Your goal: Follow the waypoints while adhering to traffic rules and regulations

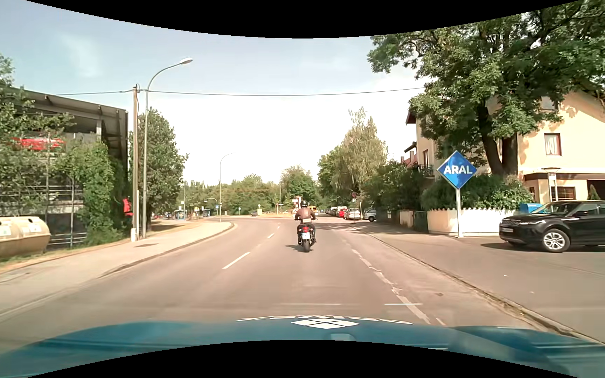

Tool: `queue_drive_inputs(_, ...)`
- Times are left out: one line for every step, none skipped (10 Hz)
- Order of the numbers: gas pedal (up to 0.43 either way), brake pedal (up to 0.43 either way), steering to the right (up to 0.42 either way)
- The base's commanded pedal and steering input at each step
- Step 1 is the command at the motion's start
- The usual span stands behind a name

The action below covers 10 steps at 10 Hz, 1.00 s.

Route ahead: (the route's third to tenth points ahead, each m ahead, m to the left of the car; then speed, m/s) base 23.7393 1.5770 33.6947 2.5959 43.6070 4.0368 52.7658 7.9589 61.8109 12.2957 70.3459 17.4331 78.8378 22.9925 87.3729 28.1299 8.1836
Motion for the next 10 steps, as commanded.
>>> queue_drive_inputs(0.138, 0.0, -0.006)
queue_drive_inputs(0.15, 0.0, -0.006)
queue_drive_inputs(0.169, 0.0, -0.006)
queue_drive_inputs(0.177, 0.0, -0.006)
queue_drive_inputs(0.189, 0.0, -0.006)
queue_drive_inputs(0.197, 0.0, -0.006)
queue_drive_inputs(0.197, 0.0, -0.007)
queue_drive_inputs(0.197, 0.0, -0.007)
queue_drive_inputs(0.22, 0.0, -0.009)
queue_drive_inputs(0.22, 0.0, -0.011)
